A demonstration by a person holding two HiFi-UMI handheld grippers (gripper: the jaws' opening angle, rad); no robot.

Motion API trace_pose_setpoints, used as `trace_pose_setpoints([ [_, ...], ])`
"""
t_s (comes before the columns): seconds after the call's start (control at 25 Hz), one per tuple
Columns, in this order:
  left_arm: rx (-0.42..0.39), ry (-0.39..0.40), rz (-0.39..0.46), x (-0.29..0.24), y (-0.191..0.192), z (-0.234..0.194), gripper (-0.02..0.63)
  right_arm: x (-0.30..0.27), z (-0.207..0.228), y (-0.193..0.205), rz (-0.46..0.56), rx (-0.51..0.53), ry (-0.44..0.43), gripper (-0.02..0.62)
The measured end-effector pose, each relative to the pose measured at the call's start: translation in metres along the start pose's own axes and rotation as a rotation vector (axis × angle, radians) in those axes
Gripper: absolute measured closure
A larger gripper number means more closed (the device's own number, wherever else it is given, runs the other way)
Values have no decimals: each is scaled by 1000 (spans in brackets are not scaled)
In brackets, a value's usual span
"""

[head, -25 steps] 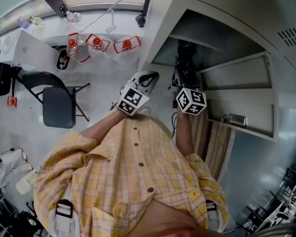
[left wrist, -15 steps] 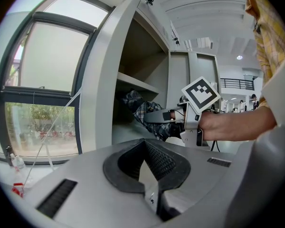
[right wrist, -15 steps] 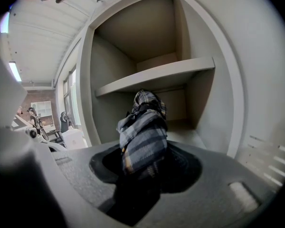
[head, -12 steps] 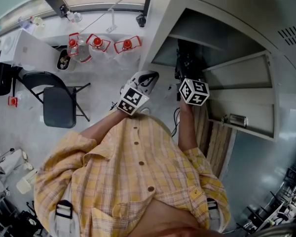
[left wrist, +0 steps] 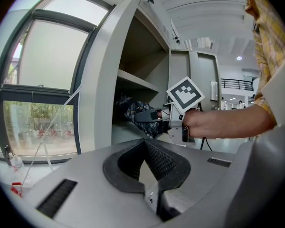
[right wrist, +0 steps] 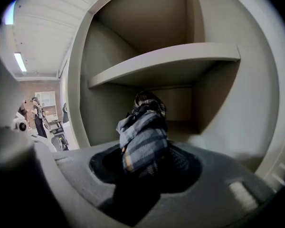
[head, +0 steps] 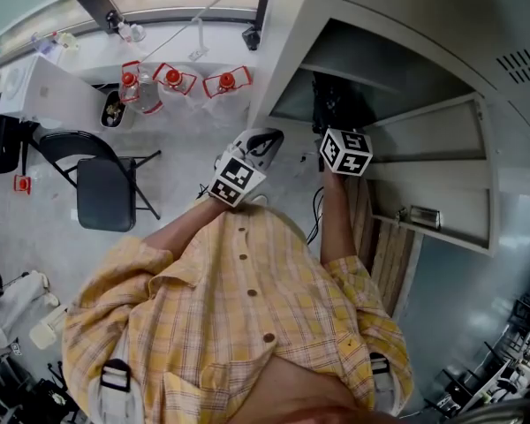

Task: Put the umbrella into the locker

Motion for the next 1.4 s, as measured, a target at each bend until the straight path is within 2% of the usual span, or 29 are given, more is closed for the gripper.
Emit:
trace_pose_setpoints([
  [0.52, 12, 11, 1, -5, 1, -2, 601, -25, -4, 0, -27, 119, -14, 416],
  [1.4, 22, -15, -4, -4, 3, -4, 601, -55, -3, 2, -73, 93, -30, 411],
])
Point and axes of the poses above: the fingertips, and each gripper's own axes: x backward along the fingers, z to its right, y out of its underside, the point moved 9 cm from there along x, backward along the fingers, and after that the axes turned 13 degrees about y, right-handed, at the moved point
